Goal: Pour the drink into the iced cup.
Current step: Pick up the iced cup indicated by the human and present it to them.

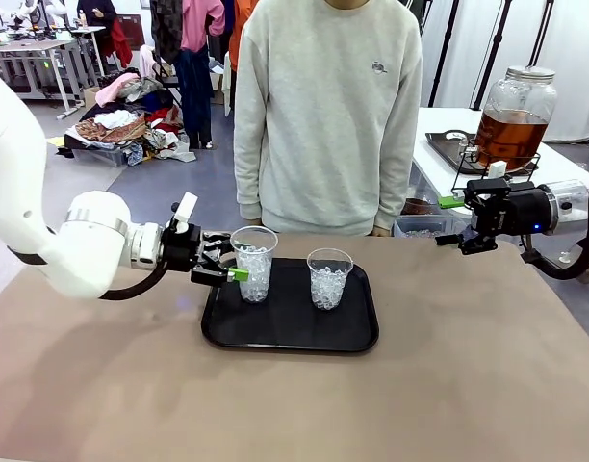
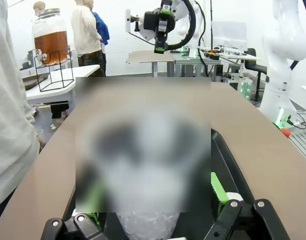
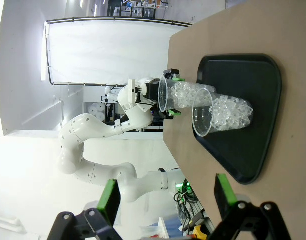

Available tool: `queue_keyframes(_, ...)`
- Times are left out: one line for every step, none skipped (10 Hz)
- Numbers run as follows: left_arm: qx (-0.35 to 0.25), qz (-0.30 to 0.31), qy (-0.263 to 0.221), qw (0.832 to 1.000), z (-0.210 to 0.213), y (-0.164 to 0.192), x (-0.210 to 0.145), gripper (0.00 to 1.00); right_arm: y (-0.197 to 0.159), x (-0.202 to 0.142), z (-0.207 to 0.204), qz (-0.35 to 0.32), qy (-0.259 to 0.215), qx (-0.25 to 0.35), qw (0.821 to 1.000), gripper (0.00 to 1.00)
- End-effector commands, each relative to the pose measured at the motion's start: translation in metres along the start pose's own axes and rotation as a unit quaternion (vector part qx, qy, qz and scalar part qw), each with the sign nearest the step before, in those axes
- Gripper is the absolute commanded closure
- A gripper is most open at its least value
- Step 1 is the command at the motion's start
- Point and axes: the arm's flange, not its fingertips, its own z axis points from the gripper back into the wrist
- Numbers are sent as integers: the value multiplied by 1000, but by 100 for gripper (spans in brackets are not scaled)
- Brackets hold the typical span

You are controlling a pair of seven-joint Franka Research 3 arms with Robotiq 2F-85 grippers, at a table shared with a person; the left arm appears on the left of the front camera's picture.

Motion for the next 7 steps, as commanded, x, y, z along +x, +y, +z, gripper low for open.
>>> queue_keyframes(10,10,-9,1000,-11,7,-1,0,1,-1,0,1,-2,0,1000,0)
queue_keyframes(10,10,-9,1000,-14,8,-1,0,1,-1,0,1,-2,0,1000,0)
queue_keyframes(9,11,-13,1000,-17,10,-1,0,1,-1,0,1,-2,0,1000,0)
queue_keyframes(9,14,-13,1000,-20,11,-2,0,1,-1,0,1,-2,0,1000,0)
queue_keyframes(11,15,-12,1000,-22,12,-3,0,1,-1,0,1,-2,0,1000,0)
queue_keyframes(11,20,-12,1000,-24,13,-5,0,1,-1,0,1,-2,0,1000,0)
queue_keyframes(12,22,-13,1000,-26,14,-8,0,1,-1,0,1,-2,0,1000,0)
